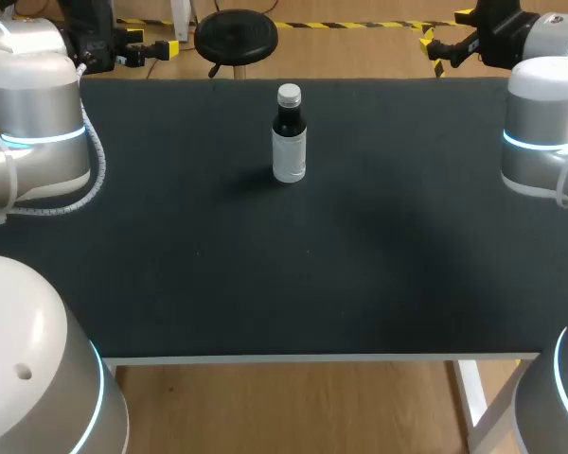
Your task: Unscrew the bottle cap
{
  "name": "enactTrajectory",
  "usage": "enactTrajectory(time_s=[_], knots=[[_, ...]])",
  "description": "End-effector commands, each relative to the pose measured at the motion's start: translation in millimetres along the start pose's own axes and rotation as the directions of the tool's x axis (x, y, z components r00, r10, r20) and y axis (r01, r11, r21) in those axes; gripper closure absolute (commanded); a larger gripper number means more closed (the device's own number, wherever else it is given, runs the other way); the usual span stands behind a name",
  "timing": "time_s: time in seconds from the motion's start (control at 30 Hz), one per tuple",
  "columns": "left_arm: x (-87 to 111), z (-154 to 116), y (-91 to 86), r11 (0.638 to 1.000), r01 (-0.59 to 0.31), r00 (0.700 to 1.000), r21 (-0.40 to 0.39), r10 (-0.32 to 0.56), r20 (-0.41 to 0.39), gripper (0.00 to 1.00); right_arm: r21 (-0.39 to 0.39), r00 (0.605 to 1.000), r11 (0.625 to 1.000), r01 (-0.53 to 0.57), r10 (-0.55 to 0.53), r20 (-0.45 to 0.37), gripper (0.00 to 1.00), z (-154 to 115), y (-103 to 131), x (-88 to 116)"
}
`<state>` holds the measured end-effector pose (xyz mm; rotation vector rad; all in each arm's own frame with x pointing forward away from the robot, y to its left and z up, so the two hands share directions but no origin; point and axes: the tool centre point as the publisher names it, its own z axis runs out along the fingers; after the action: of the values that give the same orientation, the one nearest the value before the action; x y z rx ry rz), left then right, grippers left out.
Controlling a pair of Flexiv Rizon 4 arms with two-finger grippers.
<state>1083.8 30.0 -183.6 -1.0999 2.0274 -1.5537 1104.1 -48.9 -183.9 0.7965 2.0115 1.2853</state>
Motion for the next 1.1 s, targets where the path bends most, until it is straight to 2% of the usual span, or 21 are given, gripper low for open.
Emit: enactTrajectory(time_s=[0.03,0.77,0.87,0.97,1.0,1.07,1.1], knots=[[0.2,-0.4,-1.0,1.000,0.001,1.000,-0.005,-0.001,0.000,0.00,-0.002,1.000,1.000,0.000,0.000,-0.002,0.00,-0.5,-0.6,-0.5],[0.2,-0.4,-1.0,1.000,0.001,1.000,-0.005,-0.001,0.000,0.00,-0.002,1.000,1.000,0.000,0.000,-0.002,0.00,-0.5,-0.6,-0.5],[4.2,4.1,-5.4,0.997,-0.072,0.994,0.023,0.074,-0.082,0.00,-0.002,1.000,1.000,0.000,0.000,-0.002,0.00,-0.5,-0.6,-0.5],[13.3,8.9,-6.3,0.986,-0.152,0.969,0.064,0.162,-0.189,0.00,-0.002,1.000,1.000,0.000,0.000,-0.002,0.00,-0.5,-0.6,-0.5],[17.1,10.3,-6.1,0.977,-0.187,0.945,0.106,0.209,-0.251,0.00,-0.002,1.000,1.000,0.000,0.000,-0.002,0.00,-0.5,-0.6,-0.5],[22.0,11.4,-5.3,0.970,-0.208,0.924,0.122,0.236,-0.301,0.00,-0.002,1.000,1.000,0.000,0.000,-0.002,0.00,-0.5,-0.6,-0.5],[24.9,12.4,-4.1,0.964,-0.223,0.903,0.147,0.261,-0.342,0.00,-0.002,1.000,1.000,0.000,0.000,-0.002,0.00,-0.5,-0.6,-0.5]])
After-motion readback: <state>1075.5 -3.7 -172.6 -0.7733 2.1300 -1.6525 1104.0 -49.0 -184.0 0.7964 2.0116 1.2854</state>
